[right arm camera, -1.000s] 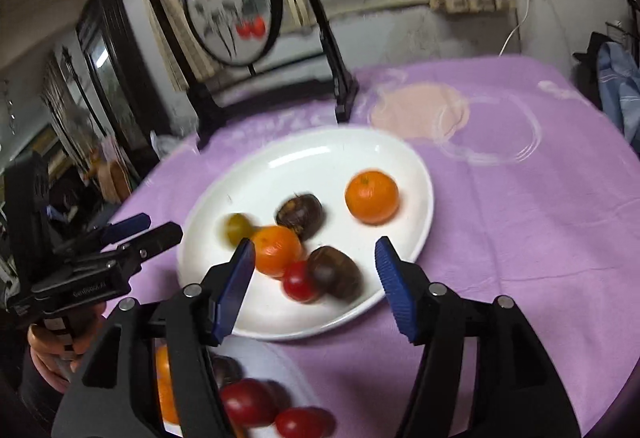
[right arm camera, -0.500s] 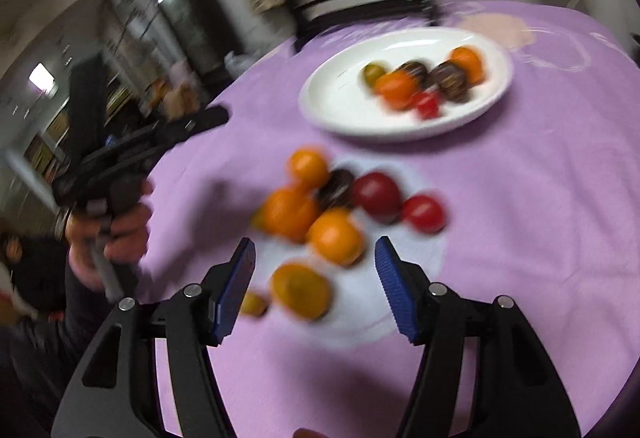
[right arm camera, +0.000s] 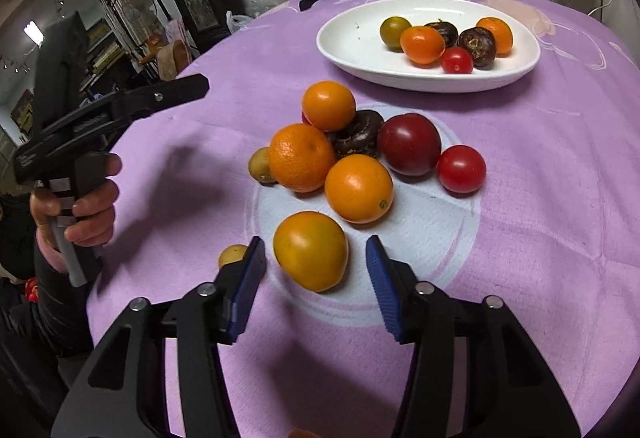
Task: Organize fruits
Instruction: 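Grasp the yellow-orange tomato with the right tool while the left tool grasps a small yellow-green fruit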
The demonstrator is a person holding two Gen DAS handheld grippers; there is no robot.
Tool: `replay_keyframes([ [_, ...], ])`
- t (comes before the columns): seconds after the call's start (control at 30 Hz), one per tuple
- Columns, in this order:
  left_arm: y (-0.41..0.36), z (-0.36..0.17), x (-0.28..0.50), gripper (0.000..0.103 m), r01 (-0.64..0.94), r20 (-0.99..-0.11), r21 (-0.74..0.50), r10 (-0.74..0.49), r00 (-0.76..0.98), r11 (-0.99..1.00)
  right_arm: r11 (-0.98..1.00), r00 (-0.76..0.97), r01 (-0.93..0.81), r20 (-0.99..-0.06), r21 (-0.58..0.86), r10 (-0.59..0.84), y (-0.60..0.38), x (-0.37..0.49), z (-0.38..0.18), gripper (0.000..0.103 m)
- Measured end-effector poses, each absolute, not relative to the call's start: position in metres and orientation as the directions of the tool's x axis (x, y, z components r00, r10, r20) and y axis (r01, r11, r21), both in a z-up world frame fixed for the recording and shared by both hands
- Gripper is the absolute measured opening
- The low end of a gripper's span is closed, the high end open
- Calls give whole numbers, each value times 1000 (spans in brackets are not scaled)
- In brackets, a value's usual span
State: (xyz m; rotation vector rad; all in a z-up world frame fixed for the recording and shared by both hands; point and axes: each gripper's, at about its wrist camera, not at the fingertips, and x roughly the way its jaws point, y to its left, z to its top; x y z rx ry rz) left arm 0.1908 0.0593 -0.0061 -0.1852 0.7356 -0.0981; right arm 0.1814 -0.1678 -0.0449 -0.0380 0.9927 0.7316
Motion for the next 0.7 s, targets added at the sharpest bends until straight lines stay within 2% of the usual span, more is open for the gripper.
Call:
replay_keyframes([
  [0.07, 57, -5, 189, 97, 26, -652, -187, -144, 744, 982, 751, 318, -588, -768, 300, 556, -167, 179, -46, 40],
  [0.2, 55, -7, 189, 97, 47, -660, -193, -165, 733, 980, 750, 343, -572, -733, 333, 587, -178, 178, -38, 39],
  [0.23, 53, -9, 190, 97, 74, -667, -209, -198, 718, 975, 744, 349, -565, -713, 358, 608, -183, 179, -35, 39],
  [0.27, 47, -11, 189, 95, 158, -678, -254, -292, 675, 954, 735, 361, -553, -682, 393, 636, -191, 181, -29, 39],
  [0.33, 37, -11, 185, 94, 269, -672, -301, -404, 621, 915, 727, 398, -532, -630, 433, 667, -205, 182, -20, 39],
  [0.43, 8, -9, 166, 85, 449, -666, -250, -489, 563, 858, 739, 445, -496, -598, 455, 667, -219, 184, -15, 39],
  [0.6, -26, -21, 148, 51, 585, -715, -172, -509, 479, 793, 752, 458, -472, -600, 460, 656, -221, 187, -14, 39],
  [0.7, -33, -27, 148, 48, 601, -736, -163, -502, 454, 782, 755, 453, -474, -610, 452, 650, -220, 186, -15, 39],
])
